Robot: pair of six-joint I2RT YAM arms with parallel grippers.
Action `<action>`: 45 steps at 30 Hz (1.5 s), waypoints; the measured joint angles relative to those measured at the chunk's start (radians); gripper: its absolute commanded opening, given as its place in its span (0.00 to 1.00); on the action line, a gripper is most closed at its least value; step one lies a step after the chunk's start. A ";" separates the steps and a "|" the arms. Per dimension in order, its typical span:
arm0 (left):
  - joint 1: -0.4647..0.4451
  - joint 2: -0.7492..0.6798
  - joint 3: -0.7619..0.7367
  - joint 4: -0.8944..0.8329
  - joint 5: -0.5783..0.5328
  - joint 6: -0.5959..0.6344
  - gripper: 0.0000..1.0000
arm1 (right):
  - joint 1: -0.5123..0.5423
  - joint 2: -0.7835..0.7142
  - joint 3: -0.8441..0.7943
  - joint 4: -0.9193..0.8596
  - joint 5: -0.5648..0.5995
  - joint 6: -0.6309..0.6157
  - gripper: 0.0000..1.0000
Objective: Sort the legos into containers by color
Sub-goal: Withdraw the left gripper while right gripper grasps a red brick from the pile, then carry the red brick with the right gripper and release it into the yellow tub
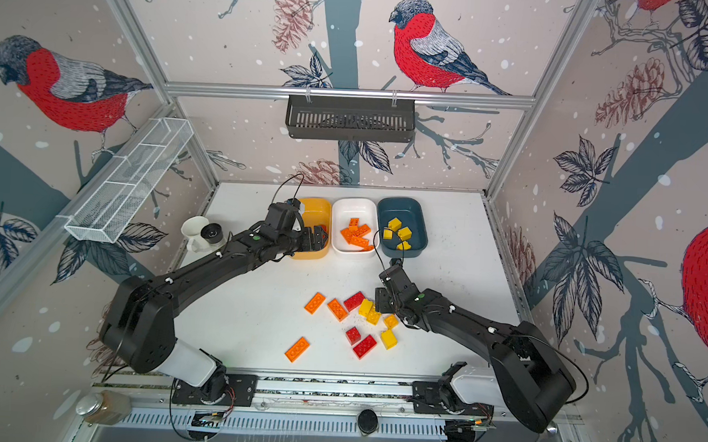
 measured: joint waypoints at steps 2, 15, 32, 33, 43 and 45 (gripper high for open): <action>0.000 0.000 -0.002 0.000 0.000 0.000 0.97 | -0.007 -0.009 -0.012 -0.006 0.000 0.004 0.61; 0.000 0.006 -0.009 0.007 0.000 -0.002 0.97 | -0.033 0.036 -0.014 -0.019 -0.011 0.003 0.48; 0.000 0.004 -0.012 0.006 -0.016 -0.002 0.97 | -0.029 0.072 -0.014 -0.026 -0.006 0.000 0.27; 0.000 0.004 -0.012 0.006 -0.016 -0.002 0.97 | -0.026 0.063 -0.013 -0.031 -0.004 -0.001 0.25; 0.007 -0.032 -0.044 0.006 -0.047 -0.008 0.97 | 0.090 0.052 0.128 -0.009 0.019 -0.086 0.20; 0.012 -0.046 -0.061 0.006 -0.067 -0.023 0.97 | 0.116 0.098 0.190 0.020 0.014 -0.114 0.20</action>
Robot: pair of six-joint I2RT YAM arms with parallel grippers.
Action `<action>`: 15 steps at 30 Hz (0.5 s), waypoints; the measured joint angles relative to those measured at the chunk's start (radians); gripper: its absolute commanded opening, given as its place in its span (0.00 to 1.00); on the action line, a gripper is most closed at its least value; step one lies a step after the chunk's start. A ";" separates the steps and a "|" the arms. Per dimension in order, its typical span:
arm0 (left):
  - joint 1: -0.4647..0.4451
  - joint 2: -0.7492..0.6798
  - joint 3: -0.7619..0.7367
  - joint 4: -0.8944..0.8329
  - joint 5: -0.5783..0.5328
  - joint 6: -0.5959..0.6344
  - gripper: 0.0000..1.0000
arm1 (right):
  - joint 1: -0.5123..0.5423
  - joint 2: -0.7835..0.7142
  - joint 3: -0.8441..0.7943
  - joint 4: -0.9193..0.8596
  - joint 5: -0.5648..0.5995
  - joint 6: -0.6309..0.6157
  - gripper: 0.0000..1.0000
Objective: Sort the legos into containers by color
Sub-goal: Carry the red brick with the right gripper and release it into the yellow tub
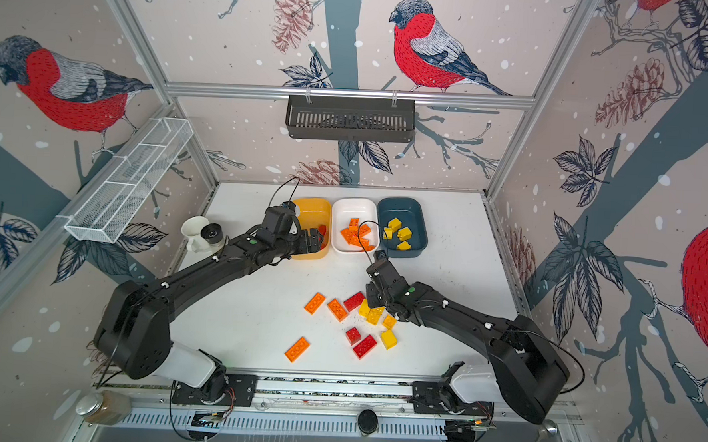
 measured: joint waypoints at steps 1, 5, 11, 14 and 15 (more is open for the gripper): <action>0.001 -0.008 -0.008 0.000 -0.006 -0.003 0.97 | 0.013 0.025 0.032 0.018 -0.004 -0.017 0.20; 0.008 -0.048 -0.036 -0.007 -0.056 -0.024 0.97 | 0.058 0.165 0.201 0.096 -0.048 -0.078 0.20; 0.032 -0.125 -0.093 -0.028 -0.154 -0.032 0.97 | 0.080 0.415 0.493 0.166 -0.095 -0.152 0.21; 0.050 -0.166 -0.133 -0.040 -0.196 -0.053 0.97 | 0.076 0.528 0.632 0.171 -0.105 -0.171 0.23; 0.056 -0.182 -0.152 -0.042 -0.213 -0.054 0.97 | 0.074 0.570 0.686 0.174 -0.107 -0.176 0.24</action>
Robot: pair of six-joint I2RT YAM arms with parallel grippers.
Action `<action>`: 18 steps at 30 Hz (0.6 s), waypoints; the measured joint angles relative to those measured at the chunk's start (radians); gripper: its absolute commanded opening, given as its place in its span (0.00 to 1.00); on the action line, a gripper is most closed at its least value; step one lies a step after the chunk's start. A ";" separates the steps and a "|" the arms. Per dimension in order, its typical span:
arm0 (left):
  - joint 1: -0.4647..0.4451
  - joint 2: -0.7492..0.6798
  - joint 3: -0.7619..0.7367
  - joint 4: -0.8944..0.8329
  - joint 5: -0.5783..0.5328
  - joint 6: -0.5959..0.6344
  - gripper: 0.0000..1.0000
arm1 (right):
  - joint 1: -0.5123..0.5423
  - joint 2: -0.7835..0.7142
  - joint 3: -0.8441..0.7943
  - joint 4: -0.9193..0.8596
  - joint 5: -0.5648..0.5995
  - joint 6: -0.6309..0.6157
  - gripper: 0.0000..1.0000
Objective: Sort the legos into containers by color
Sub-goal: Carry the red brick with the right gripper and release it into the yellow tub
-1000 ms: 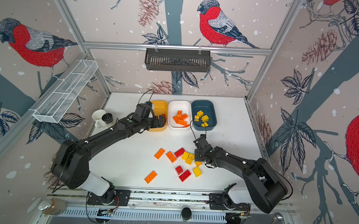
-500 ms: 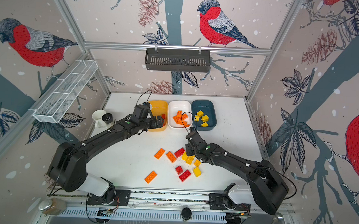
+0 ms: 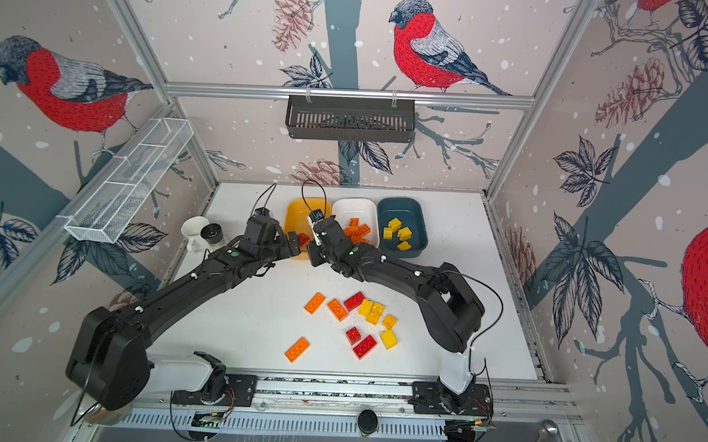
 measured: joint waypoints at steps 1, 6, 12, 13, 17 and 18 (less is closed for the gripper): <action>0.005 -0.011 -0.014 -0.002 -0.007 -0.003 0.97 | -0.002 0.030 0.039 0.002 -0.001 0.000 0.26; 0.006 -0.065 -0.096 -0.002 -0.032 -0.027 0.97 | -0.008 0.212 0.296 -0.012 0.030 0.032 0.56; 0.007 -0.083 -0.130 0.003 0.003 -0.029 0.97 | 0.006 0.207 0.312 -0.009 0.049 0.055 0.86; 0.006 -0.085 -0.135 0.006 0.005 -0.029 0.97 | 0.007 0.184 0.280 -0.003 0.046 0.056 0.91; -0.013 -0.095 -0.154 0.017 0.025 -0.030 0.97 | 0.011 -0.025 0.023 0.018 0.035 0.082 1.00; -0.024 -0.095 -0.156 0.023 0.027 -0.036 0.97 | 0.011 -0.090 -0.052 0.034 0.042 0.090 1.00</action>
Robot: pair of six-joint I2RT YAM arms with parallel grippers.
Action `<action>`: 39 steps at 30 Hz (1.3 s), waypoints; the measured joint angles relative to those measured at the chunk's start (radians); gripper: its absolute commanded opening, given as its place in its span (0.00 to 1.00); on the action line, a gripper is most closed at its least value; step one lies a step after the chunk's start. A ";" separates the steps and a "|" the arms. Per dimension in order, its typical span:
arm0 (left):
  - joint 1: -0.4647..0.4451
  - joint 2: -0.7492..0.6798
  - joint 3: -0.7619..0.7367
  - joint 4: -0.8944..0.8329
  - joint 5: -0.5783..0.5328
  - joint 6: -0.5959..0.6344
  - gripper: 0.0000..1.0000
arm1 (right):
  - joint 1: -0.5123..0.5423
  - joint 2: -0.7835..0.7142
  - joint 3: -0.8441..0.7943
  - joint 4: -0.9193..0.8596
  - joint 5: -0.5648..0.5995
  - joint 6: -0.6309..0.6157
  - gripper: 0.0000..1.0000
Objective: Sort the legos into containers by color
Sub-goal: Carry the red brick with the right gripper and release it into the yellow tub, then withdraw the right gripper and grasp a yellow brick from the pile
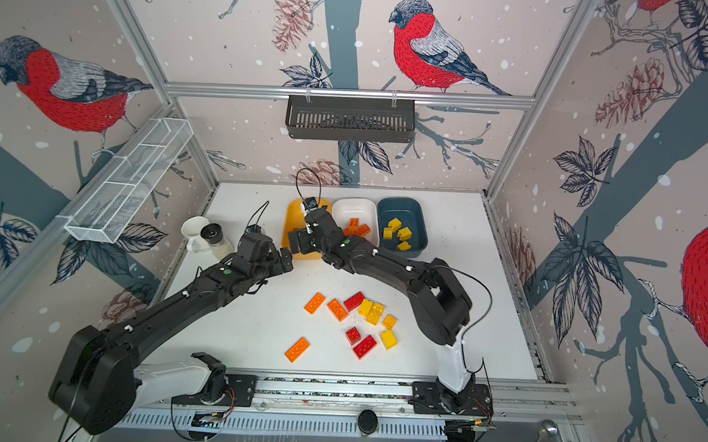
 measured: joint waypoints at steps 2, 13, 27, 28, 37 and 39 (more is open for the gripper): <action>-0.028 0.003 -0.001 0.016 -0.002 -0.003 0.97 | 0.001 -0.133 -0.153 0.026 0.032 0.028 1.00; -0.107 0.086 0.016 0.095 0.005 -0.019 0.97 | -0.074 -0.768 -0.757 -0.106 0.308 0.335 1.00; -0.116 0.143 0.045 0.139 0.035 -0.019 0.97 | -0.274 -1.037 -1.032 -0.252 0.063 0.471 0.94; -0.116 0.145 0.047 0.139 0.039 -0.019 0.97 | -0.270 -1.013 -1.028 -0.254 0.056 0.463 0.91; -0.116 0.157 0.054 0.138 0.052 -0.019 0.97 | -0.221 -0.801 -0.924 -0.319 0.012 0.431 0.75; -0.116 0.160 0.055 0.138 0.051 -0.019 0.97 | -0.198 -0.784 -0.923 -0.341 -0.007 0.428 0.74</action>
